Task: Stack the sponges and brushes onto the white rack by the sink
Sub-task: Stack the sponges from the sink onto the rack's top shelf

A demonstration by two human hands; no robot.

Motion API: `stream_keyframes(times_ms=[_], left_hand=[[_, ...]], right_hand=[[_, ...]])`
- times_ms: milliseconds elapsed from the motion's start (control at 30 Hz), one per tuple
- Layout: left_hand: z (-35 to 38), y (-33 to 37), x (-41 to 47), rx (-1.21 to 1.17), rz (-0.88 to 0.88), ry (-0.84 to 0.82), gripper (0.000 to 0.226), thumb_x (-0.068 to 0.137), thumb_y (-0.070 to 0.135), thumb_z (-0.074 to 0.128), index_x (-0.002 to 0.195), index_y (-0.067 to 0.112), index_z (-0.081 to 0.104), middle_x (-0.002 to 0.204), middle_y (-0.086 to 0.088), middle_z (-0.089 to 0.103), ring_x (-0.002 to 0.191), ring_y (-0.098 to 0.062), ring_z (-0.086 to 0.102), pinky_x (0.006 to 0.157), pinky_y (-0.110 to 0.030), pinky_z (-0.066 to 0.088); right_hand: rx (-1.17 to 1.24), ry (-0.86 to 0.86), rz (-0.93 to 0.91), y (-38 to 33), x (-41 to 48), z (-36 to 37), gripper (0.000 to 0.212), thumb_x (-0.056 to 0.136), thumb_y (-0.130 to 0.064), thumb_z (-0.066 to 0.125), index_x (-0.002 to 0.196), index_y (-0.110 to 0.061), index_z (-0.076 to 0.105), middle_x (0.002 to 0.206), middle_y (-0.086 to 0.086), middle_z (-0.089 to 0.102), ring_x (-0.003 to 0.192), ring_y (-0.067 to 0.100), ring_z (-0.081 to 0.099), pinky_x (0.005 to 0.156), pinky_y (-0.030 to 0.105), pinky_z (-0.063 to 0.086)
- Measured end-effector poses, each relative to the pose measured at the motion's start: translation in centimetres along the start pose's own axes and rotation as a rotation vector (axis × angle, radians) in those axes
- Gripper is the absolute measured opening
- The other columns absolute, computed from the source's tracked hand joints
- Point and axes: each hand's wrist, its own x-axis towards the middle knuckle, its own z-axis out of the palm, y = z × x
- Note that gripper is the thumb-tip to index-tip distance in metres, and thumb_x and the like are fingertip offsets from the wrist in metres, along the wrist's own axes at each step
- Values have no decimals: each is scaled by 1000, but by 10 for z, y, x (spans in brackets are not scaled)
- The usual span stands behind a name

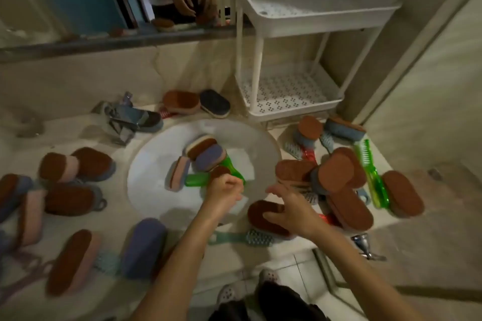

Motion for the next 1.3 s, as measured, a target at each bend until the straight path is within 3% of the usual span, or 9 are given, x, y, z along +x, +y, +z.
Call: stream_keyframes(times_ms=[100,200,367,533,700,800,933,1067,1300], left_hand=[[1,-9,-7,11,-8,60,10,93,14,48,90,9,56,82,-7,60,66,-12,58,62,-25,45],[-2,-18,-19,56,-22,134,11,92,18,51,84,17,58,91,-8,63,81,-24,63,79,-33,49],[-19,-25,-40,361,26,280,25,88,12,56,113,9,57,117,-9,61,107,-23,57,77,-23,38],[-52,-45,-63,725,-42,194,58,84,22,65,136,17,38,136,-5,44,120,-21,49,87,-25,43],[-64,-77,-74,934,-152,134,89,74,38,72,145,21,21,144,-5,38,131,-25,41,102,-36,41],[-58,-96,-73,1005,-185,115,95,75,36,71,148,17,13,150,-5,29,137,-26,32,107,-38,34],[-49,-105,-70,965,-158,219,83,75,33,70,142,16,25,144,-6,36,131,-25,38,105,-35,37],[-52,-74,-70,716,-33,375,77,72,42,70,135,18,33,132,-4,46,121,-22,48,98,-32,42],[-58,41,-56,572,167,517,82,76,36,69,141,19,23,133,-8,36,123,-29,45,95,-37,41]], right_hand=[[-230,-150,-18,9,-1,7,72,76,-35,70,138,-21,36,136,5,42,125,26,41,104,35,33],[-390,-235,-60,14,0,15,83,75,-33,70,143,-22,23,136,7,39,125,29,39,107,39,30],[-429,-208,-112,6,5,13,80,77,-27,68,142,-22,21,132,9,40,121,29,40,100,39,38],[-401,-22,-174,-21,13,13,75,81,-33,65,140,-19,23,134,8,39,123,29,42,101,37,37],[-367,-26,-188,-50,14,27,76,77,-31,67,138,-14,25,134,11,38,122,34,43,102,38,36],[-346,-48,-195,-58,14,35,76,77,-33,68,137,-13,25,134,11,38,123,33,42,102,38,36],[-335,-41,-210,-61,17,35,74,77,-27,68,137,-15,26,134,10,38,124,32,42,103,38,36],[-311,26,-224,-61,23,20,72,77,-25,66,137,-16,28,130,10,41,118,32,45,97,37,38],[-167,260,-331,-74,40,-47,69,77,-24,69,135,-13,34,128,13,43,112,33,48,87,40,44]])
